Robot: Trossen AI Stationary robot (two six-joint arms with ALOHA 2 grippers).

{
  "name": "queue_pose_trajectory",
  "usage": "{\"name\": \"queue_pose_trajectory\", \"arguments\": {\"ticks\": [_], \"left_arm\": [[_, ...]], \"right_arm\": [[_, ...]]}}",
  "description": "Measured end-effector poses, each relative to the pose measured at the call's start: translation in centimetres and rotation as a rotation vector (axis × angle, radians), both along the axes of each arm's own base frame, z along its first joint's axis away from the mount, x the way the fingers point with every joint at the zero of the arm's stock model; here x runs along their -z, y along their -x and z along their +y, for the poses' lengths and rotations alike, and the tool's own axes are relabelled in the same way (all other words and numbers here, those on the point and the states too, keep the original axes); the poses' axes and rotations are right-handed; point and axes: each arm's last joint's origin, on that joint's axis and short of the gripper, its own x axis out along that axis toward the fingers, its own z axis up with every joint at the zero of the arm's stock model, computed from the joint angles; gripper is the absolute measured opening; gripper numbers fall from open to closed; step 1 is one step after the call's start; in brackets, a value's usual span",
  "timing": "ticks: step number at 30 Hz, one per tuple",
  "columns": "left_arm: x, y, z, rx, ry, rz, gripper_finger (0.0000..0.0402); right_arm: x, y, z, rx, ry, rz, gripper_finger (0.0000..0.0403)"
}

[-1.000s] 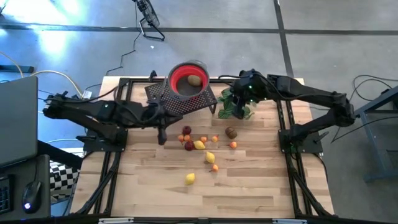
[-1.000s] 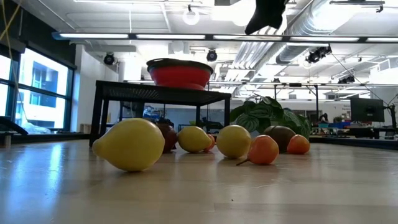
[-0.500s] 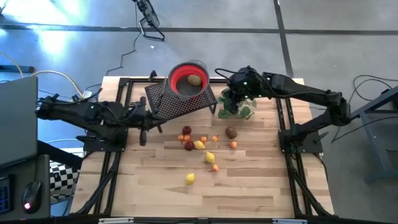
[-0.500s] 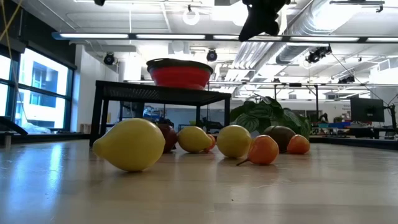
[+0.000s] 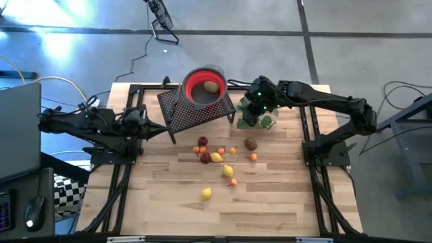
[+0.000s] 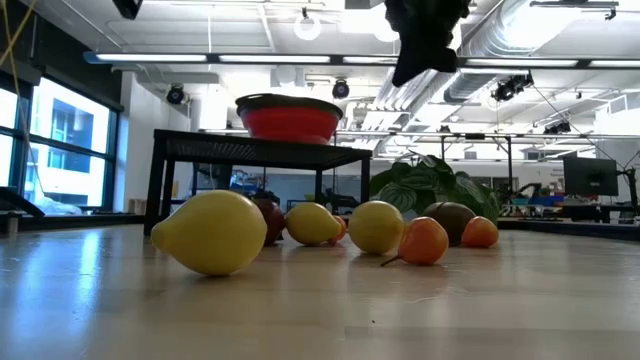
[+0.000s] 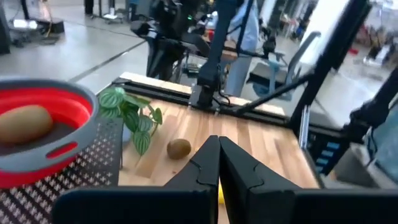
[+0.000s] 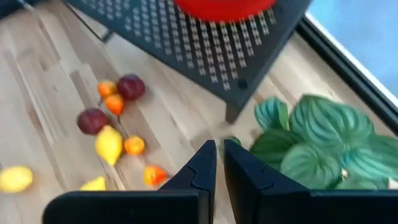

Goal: Pick & Place Fruit
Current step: Put the green kiwi into the red basket on the shelf

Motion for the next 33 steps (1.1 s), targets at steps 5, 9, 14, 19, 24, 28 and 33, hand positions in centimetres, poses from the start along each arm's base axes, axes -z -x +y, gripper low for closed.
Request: {"name": "queue_pose_trajectory", "arguments": {"ticks": [5, 9, 14, 19, 24, 28, 33], "left_arm": [[0.0, 0.1, 0.1, -0.011, 0.034, -0.01, 0.0], [0.0, 0.0, 0.0, -0.011, 0.033, -0.002, 0.0], [0.0, 0.0, 0.0, -0.011, 0.032, -0.001, 0.0], [0.0, 0.0, 0.0, -0.012, 0.033, 0.002, 0.0], [0.0, 0.0, 0.0, -0.012, 0.033, 0.002, 0.0], [0.0, 0.0, 0.0, -0.012, 0.033, 0.002, 0.0], [-0.1, 0.0, 0.0, -0.012, 0.035, -0.007, 0.0]], "right_arm": [[0.5, 0.7, 0.2, 0.02, -0.039, 0.085, 0.0023], [0.7, 1.0, 0.3, 0.037, -0.059, 0.115, 0.0023], [0.8, 1.2, 0.3, 0.126, -0.082, 0.124, 0.0023], [0.7, 1.3, 0.1, 0.173, 0.017, 0.147, 0.005], [0.7, 1.3, 0.1, 0.192, 0.026, 0.147, 0.0128], [0.7, 1.3, 0.1, 0.243, -0.008, 0.125, 0.0196], [0.7, 1.2, 0.1, 0.247, -0.028, 0.12, 0.024]]}}
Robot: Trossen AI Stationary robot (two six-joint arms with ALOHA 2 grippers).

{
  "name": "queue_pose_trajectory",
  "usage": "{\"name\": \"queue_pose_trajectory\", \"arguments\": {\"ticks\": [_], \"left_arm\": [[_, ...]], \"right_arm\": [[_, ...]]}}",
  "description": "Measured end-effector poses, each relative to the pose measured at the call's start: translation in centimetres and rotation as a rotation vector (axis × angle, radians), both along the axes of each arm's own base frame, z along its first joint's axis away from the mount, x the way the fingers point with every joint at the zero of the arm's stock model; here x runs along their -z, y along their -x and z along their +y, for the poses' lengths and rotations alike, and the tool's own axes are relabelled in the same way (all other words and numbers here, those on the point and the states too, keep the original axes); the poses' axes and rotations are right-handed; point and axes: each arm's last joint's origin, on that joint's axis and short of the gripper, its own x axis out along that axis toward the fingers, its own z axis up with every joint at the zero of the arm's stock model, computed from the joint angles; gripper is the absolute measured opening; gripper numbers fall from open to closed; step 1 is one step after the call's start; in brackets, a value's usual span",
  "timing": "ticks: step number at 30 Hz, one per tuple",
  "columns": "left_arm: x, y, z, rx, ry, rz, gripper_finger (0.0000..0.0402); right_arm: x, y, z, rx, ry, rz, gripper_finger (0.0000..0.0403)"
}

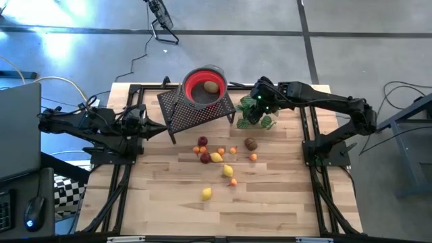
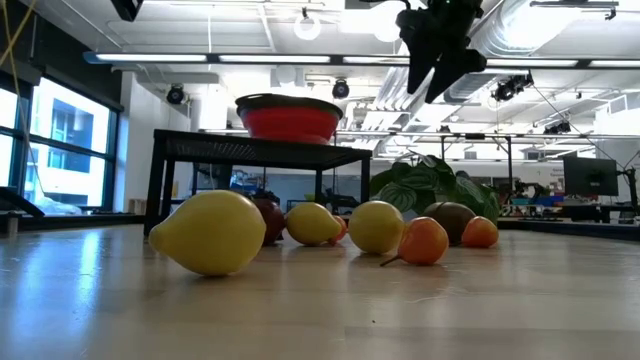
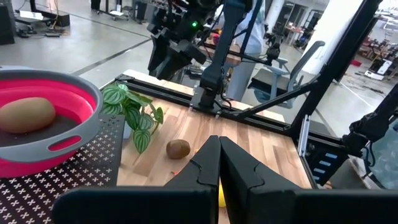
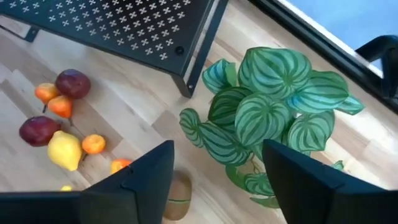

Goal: Pick & Place Fruit
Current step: Put the green kiwi into the red basket on the shelf

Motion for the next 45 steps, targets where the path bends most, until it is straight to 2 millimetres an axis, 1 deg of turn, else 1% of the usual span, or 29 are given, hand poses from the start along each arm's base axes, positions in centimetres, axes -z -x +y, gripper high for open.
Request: {"name": "queue_pose_trajectory", "arguments": {"ticks": [3, 5, 7, 10, 15, 20, 27, 33, 37, 40, 45], "left_arm": [[0.0, 0.0, 0.0, 0.0, 0.0, 0.0, 0.0], [0.0, 0.0, 0.0, 0.0, 0.0, 0.0, 0.0], [-0.1, 0.0, 0.0, 0.0, -0.001, -0.006, 0.0], [-0.1, 0.0, 0.0, 0.0, -0.001, -0.008, 0.0], [-0.1, 0.0, 0.0, 0.0, -0.002, -0.005, 0.0], [0.0, 0.0, 0.0, 0.001, -0.037, 0.006, 0.0], [0.0, -0.1, 0.0, -0.003, -0.047, 0.011, 0.0], [0.0, -0.1, 0.0, -0.007, -0.033, 0.008, 0.0], [0.0, -0.1, 0.0, -0.008, -0.032, 0.008, 0.0], [0.0, -0.1, 0.1, -0.032, -0.034, 0.008, 0.0], [0.0, -0.1, 0.2, -0.059, -0.036, 0.008, 0.0]], "right_arm": [[0.3, -0.1, 0.0, -0.006, -0.021, -0.011, 0.0243], [1.6, -0.3, 0.0, 0.028, -0.049, -0.027, 0.0242], [3.3, -0.5, 0.0, 0.067, -0.067, -0.03, 0.0238], [5.7, -0.2, 0.1, 0.099, -0.095, 0.01, 0.0233], [7.3, 0.4, 0.3, 0.09, -0.145, 0.065, 0.0228], [8.2, 0.6, 0.5, 0.105, -0.205, 0.069, 0.0227], [9.6, 0.7, 0.6, 0.139, -0.217, 0.05, 0.0227], [9.7, 0.8, 0.6, 0.143, -0.216, 0.052, 0.0227], [9.7, 0.8, 0.6, 0.178, -0.232, 0.046, 0.0227], [9.7, 0.7, 1.0, 0.145, -0.24, 0.048, 0.0227], [9.7, 0.1, 2.2, 0.01, -0.217, 0.05, 0.0227]]}}
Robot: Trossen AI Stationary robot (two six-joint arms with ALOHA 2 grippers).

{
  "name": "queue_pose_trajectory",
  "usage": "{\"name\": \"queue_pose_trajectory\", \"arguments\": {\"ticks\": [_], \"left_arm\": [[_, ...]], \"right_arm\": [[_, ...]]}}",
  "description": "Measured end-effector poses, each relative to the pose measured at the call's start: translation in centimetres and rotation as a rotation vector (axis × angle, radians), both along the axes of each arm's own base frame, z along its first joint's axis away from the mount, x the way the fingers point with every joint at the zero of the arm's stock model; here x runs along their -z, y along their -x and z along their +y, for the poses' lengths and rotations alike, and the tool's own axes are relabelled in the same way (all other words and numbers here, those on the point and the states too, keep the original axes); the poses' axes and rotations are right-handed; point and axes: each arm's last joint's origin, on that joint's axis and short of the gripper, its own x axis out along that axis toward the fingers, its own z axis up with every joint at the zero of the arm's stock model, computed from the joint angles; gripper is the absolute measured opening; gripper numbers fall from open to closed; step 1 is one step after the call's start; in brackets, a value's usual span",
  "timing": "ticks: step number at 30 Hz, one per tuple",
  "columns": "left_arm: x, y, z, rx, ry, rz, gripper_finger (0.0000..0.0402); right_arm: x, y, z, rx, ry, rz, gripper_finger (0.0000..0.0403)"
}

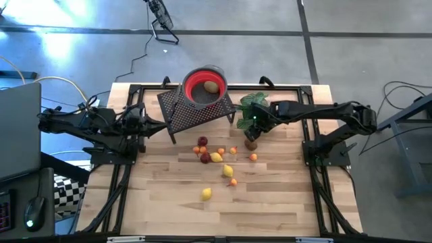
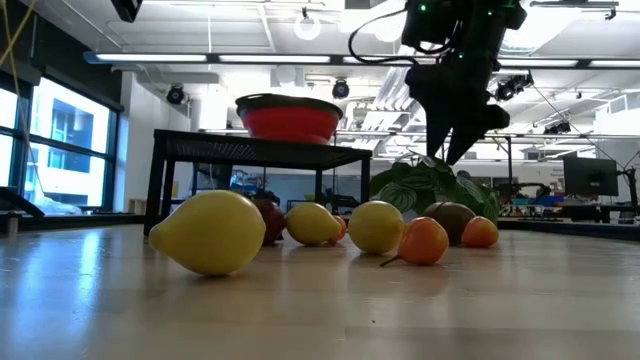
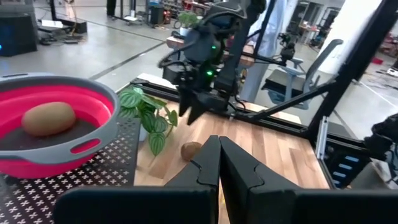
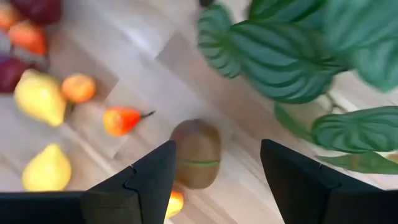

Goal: Pick & Place Fruit
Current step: Put the green kiwi into the red basket on the shelf

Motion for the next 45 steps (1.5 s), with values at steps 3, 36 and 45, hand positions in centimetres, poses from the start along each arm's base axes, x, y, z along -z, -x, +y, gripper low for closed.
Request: {"name": "queue_pose_trajectory", "arguments": {"ticks": [3, 36, 45], "left_arm": [[0.0, 0.0, 0.0, -0.015, -0.001, 0.0, 0.0], [0.0, 0.0, 0.0, -0.017, -0.001, 0.002, 0.0], [0.0, 0.0, 0.0, -0.017, -0.001, 0.002, 0.0]], "right_arm": [[0.1, -0.5, 0.7, -0.058, -0.024, -0.022, 0.0227], [5.7, -3.9, 3.4, -0.169, -0.012, 0.134, 0.0227], [5.6, -4.1, 3.4, -0.22, -0.005, 0.106, 0.0248]]}}
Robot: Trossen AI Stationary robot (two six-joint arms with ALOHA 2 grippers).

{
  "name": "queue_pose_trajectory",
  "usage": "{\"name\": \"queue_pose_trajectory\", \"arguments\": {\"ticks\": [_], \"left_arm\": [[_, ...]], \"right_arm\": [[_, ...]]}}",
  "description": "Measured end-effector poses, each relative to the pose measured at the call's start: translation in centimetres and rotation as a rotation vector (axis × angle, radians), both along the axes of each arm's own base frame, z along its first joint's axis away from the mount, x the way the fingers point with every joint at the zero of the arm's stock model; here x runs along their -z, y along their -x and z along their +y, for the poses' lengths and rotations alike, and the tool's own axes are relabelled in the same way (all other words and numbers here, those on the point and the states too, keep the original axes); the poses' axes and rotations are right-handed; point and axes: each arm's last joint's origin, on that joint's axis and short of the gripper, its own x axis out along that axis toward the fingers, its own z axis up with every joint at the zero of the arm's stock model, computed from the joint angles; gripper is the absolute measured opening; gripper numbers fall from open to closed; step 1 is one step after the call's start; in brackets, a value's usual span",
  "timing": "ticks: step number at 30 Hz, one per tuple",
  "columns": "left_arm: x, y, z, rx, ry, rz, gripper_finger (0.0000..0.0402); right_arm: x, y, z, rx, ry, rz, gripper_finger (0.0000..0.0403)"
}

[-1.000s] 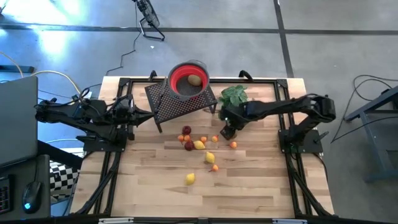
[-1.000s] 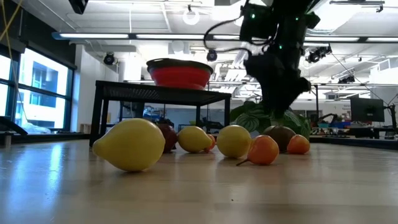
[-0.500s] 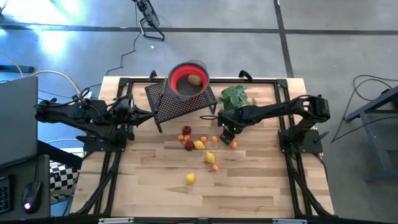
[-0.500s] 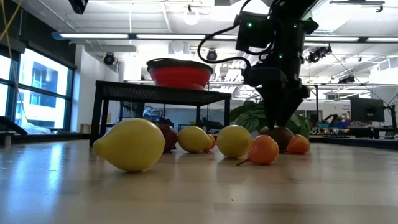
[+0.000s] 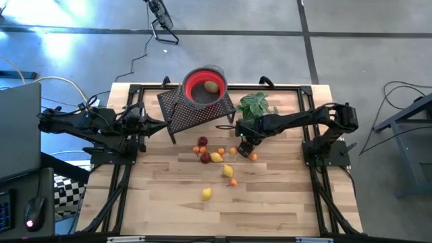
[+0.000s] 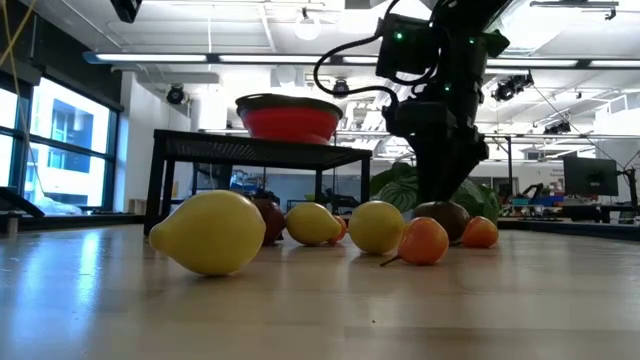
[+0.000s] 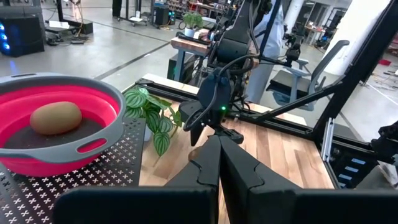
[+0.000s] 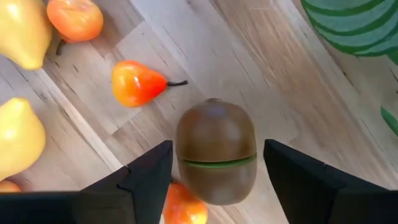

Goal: Pick & Place Fruit
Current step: Put the green kiwi into the red basket on the shelf

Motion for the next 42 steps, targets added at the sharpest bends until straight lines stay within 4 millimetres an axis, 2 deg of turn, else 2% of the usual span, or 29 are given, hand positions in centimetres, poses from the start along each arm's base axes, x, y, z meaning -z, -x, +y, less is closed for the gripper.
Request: {"name": "queue_pose_trajectory", "arguments": {"ticks": [3, 7, 14, 25, 35, 42], "left_arm": [[0.0, 0.0, 0.0, 0.0, 0.0, 0.0, 0.0], [0.0, 0.0, 0.0, 0.0, 0.0, 0.001, 0.0], [0.0, 0.0, 0.0, 0.0, 0.0, 0.001, 0.0], [0.1, 0.0, 0.0, 0.0, -0.001, 0.005, 0.0], [0.0, 0.0, 0.0, 0.0, -0.001, 0.005, 0.0], [0.0, 0.0, 0.0, 0.0, 0.0, 0.005, 0.0]], "right_arm": [[0.1, 0.0, 0.0, -0.003, 0.001, 0.002, 0.0271], [1.3, -0.4, 0.0, -0.033, -0.003, 0.043, 0.0293], [3.8, -0.9, 0.6, -0.101, -0.003, 0.127, 0.0297], [3.8, -1.0, 0.3, -0.098, -0.028, 0.11, 0.0296], [3.7, -1.0, 0.4, -0.102, -0.046, 0.104, 0.024], [3.7, -1.0, 0.4, -0.099, -0.048, 0.104, 0.0251]]}}
